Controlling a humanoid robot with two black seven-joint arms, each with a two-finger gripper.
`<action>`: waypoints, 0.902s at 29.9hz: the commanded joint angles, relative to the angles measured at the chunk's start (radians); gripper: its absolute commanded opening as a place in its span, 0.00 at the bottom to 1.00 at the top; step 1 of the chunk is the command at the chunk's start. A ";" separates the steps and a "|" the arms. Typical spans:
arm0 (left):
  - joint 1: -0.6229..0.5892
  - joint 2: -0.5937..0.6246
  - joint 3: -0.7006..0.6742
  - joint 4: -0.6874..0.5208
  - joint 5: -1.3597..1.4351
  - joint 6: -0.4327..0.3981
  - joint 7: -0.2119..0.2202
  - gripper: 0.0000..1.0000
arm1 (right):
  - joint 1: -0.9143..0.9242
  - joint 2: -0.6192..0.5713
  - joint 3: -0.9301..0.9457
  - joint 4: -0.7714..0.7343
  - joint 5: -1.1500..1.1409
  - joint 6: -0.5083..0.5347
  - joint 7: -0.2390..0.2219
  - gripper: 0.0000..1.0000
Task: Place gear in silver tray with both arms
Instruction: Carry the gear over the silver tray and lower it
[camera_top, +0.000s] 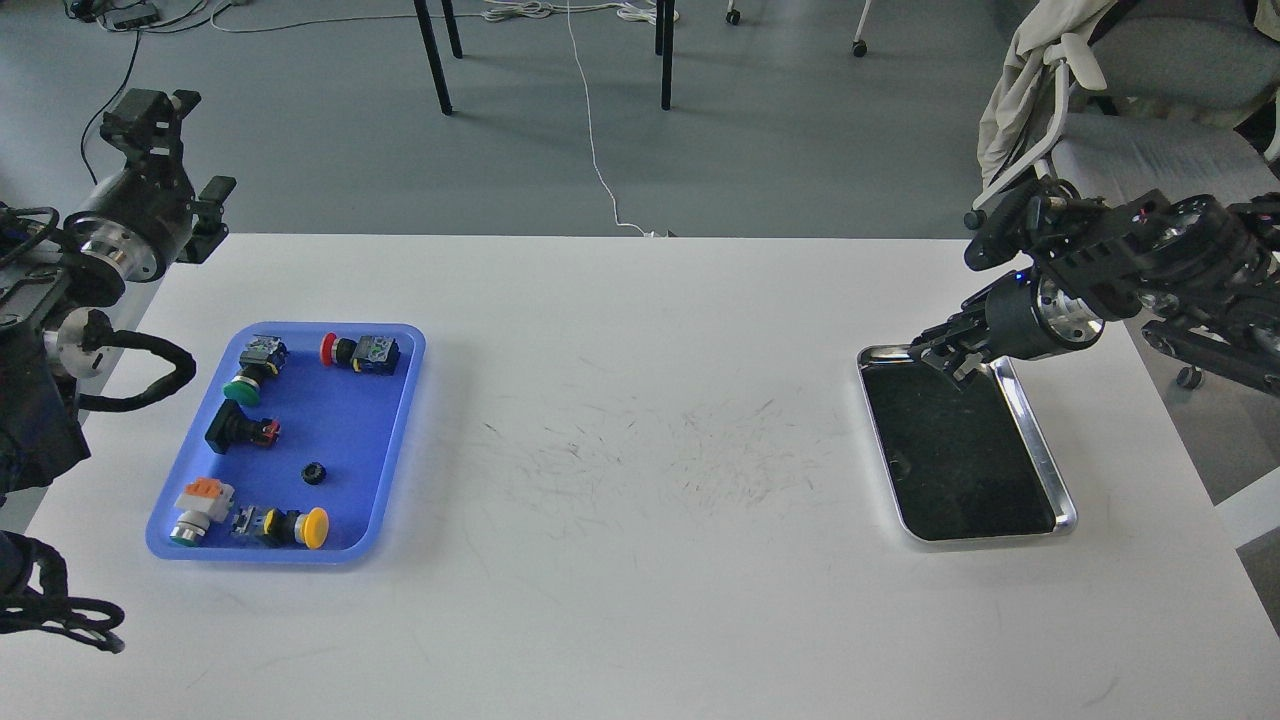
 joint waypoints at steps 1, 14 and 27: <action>0.004 0.001 -0.002 -0.001 -0.002 0.000 0.000 0.98 | -0.033 -0.022 0.004 -0.017 0.000 -0.006 0.000 0.01; 0.007 0.024 -0.006 -0.001 -0.002 0.000 -0.002 0.98 | -0.093 -0.015 0.007 -0.102 0.000 -0.023 0.000 0.01; 0.021 0.033 -0.006 -0.001 -0.011 0.000 -0.020 0.98 | -0.142 0.075 0.008 -0.191 0.000 -0.035 0.000 0.01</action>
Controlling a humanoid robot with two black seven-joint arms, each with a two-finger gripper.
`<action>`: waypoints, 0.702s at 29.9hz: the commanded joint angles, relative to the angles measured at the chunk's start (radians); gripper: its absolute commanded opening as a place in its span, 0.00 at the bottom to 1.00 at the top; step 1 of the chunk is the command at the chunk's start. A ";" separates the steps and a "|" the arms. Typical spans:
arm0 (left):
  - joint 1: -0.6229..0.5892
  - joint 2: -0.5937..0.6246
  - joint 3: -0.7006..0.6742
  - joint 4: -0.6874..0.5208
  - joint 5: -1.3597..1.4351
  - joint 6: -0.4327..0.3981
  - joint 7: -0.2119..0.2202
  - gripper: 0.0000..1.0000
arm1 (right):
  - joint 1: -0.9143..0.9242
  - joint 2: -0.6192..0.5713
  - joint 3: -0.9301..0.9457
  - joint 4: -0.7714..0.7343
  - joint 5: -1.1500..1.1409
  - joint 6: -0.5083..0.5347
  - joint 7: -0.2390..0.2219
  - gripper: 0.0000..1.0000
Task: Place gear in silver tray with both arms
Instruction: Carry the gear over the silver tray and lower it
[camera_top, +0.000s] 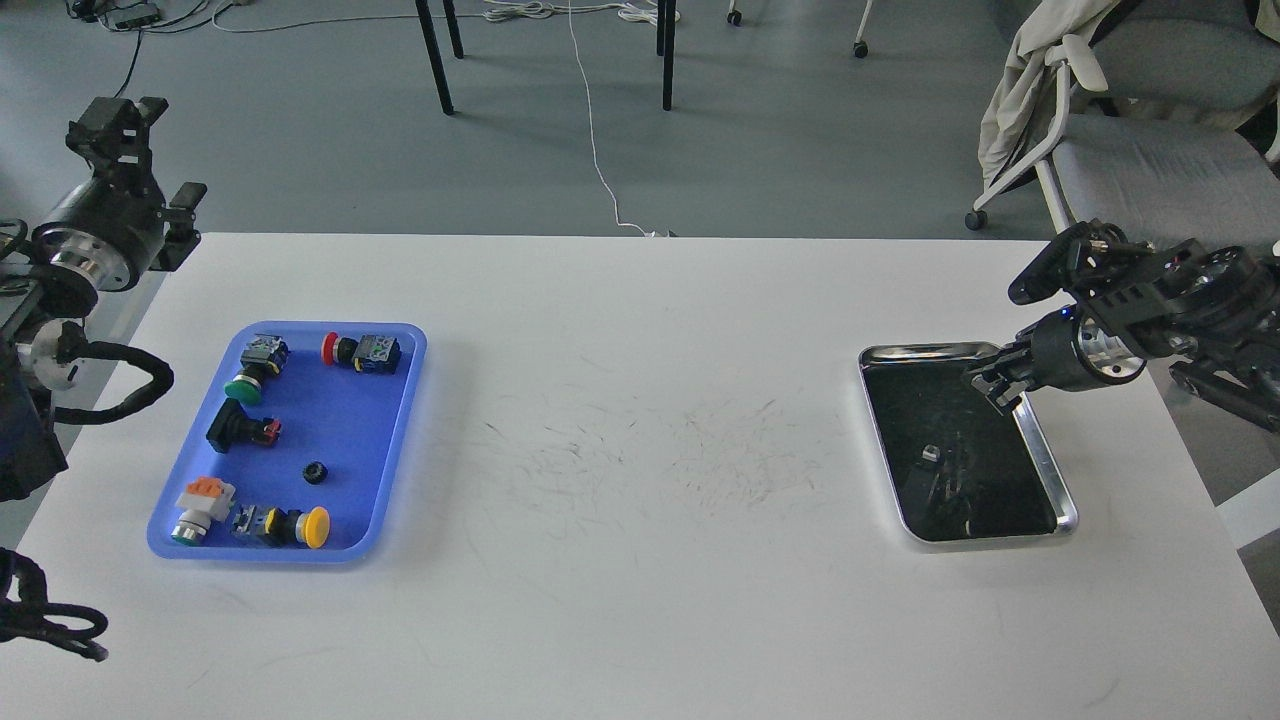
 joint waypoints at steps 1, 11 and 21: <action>0.000 0.001 0.000 0.000 0.000 0.000 -0.001 0.98 | -0.003 0.020 0.000 -0.011 0.000 -0.006 0.000 0.01; 0.003 0.000 0.000 0.000 -0.005 0.000 0.000 0.98 | -0.020 0.030 0.000 -0.020 0.002 -0.006 0.000 0.02; 0.003 0.011 0.005 -0.002 -0.052 0.000 -0.001 0.98 | -0.018 0.057 0.004 -0.021 0.014 -0.007 0.000 0.19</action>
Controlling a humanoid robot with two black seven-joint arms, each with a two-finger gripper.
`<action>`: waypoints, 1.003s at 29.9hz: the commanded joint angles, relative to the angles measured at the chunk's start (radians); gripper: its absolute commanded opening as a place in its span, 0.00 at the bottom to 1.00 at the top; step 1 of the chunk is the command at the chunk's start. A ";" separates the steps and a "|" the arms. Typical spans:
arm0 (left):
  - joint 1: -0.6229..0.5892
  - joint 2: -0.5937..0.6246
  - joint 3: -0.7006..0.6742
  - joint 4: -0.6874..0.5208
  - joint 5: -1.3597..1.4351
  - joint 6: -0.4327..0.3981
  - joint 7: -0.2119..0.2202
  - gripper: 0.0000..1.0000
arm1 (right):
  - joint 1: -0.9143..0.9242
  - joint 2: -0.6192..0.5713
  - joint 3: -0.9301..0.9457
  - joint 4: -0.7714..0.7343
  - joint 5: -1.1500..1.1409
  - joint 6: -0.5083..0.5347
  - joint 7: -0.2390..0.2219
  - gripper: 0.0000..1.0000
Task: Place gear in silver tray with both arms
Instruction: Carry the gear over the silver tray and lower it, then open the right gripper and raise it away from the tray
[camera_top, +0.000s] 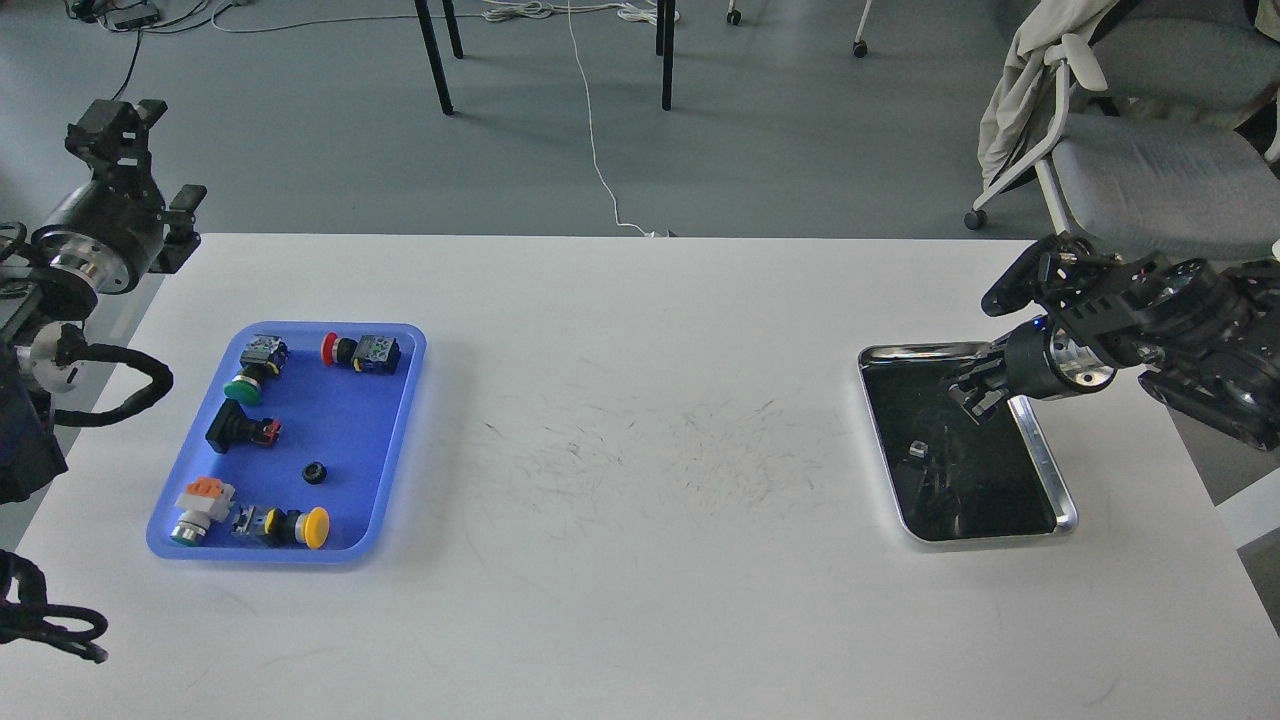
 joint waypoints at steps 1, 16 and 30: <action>0.000 0.004 0.007 -0.001 -0.024 0.000 -0.001 0.98 | 0.001 0.008 0.003 -0.001 0.001 0.000 0.000 0.19; 0.002 0.007 0.009 -0.001 -0.026 0.000 -0.001 0.98 | 0.004 0.008 0.049 0.000 0.004 0.000 0.000 0.49; 0.003 0.047 0.055 -0.007 -0.010 0.000 -0.001 0.99 | -0.002 -0.023 0.187 0.016 0.359 -0.001 0.000 0.76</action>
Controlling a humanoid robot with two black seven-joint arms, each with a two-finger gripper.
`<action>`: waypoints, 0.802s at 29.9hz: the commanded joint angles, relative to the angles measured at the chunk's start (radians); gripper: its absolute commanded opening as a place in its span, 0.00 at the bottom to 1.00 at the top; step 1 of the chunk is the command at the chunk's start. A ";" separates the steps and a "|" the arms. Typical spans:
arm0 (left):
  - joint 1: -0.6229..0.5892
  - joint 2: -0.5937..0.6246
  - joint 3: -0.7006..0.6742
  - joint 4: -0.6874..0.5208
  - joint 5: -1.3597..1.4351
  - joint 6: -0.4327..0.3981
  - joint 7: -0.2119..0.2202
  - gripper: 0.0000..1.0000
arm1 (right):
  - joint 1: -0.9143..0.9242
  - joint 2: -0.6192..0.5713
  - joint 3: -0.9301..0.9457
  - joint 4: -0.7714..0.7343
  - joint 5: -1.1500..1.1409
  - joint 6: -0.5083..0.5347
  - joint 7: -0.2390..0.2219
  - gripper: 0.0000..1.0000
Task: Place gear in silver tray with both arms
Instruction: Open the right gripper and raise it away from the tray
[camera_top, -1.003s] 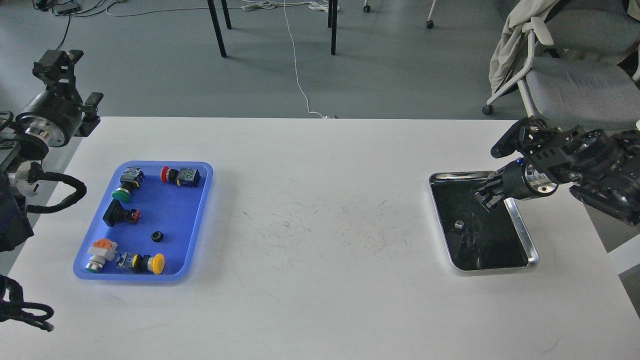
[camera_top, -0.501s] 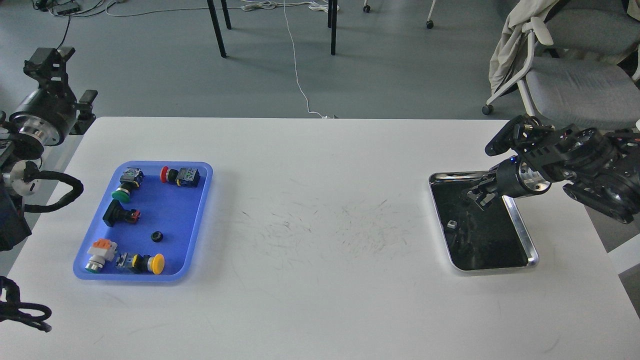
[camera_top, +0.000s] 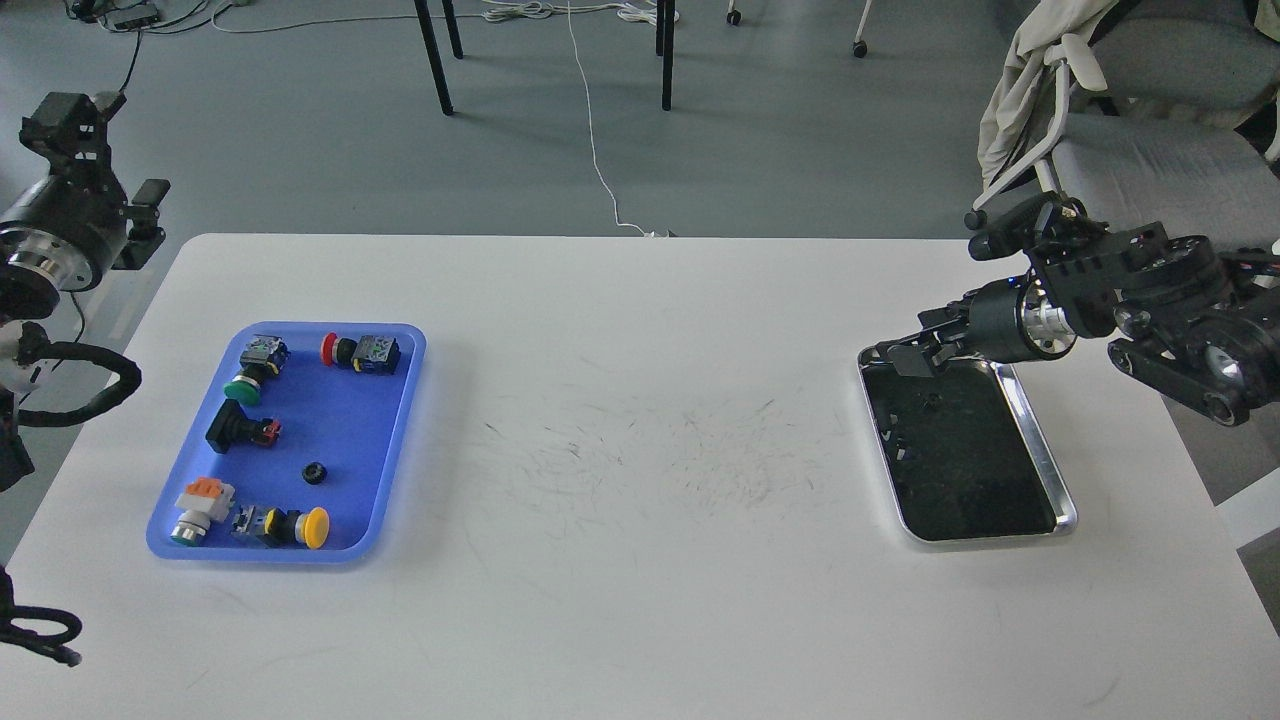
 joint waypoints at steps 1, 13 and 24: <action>0.000 0.000 0.025 0.000 -0.001 0.000 -0.003 0.99 | 0.001 -0.019 0.020 0.000 0.121 -0.008 0.000 0.76; -0.001 -0.009 0.122 -0.006 -0.001 0.000 -0.052 0.99 | -0.111 -0.068 0.365 -0.003 0.268 -0.060 0.000 0.81; -0.009 -0.083 0.125 -0.037 0.008 0.000 -0.050 0.99 | -0.203 -0.077 0.566 -0.001 0.693 -0.104 0.000 0.84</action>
